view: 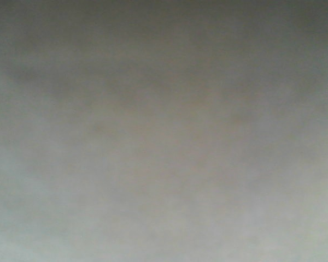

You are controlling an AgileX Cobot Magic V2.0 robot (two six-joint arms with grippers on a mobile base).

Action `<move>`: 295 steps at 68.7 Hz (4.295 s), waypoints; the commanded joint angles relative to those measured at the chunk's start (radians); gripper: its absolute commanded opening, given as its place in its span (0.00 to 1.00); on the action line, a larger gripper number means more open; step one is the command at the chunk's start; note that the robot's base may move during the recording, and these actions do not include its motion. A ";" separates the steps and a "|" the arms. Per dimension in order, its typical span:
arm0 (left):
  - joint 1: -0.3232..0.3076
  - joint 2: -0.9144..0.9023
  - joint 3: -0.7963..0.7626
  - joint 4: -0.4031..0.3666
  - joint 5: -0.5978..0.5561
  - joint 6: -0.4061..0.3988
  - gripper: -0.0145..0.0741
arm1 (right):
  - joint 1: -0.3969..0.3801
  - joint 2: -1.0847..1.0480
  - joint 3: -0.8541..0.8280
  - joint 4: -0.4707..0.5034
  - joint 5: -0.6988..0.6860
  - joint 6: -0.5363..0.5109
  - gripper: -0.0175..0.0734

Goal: Grab box from left shelf to table start

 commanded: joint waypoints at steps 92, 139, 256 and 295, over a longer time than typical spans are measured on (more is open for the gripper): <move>0.001 0.013 -0.023 0.139 -0.128 0.011 0.06 | 0.006 0.000 -0.048 0.013 -0.157 -0.032 0.26; 0.001 0.013 -0.023 0.139 -0.128 0.011 0.06 | 0.006 0.000 -0.048 0.013 -0.157 -0.032 0.26; 0.001 0.020 -0.023 0.139 -0.128 0.011 0.06 | 0.006 0.003 -0.047 0.013 -0.152 -0.032 0.26; 0.001 0.020 -0.021 0.140 -0.127 0.011 0.06 | 0.006 0.002 -0.047 0.013 -0.145 -0.032 0.26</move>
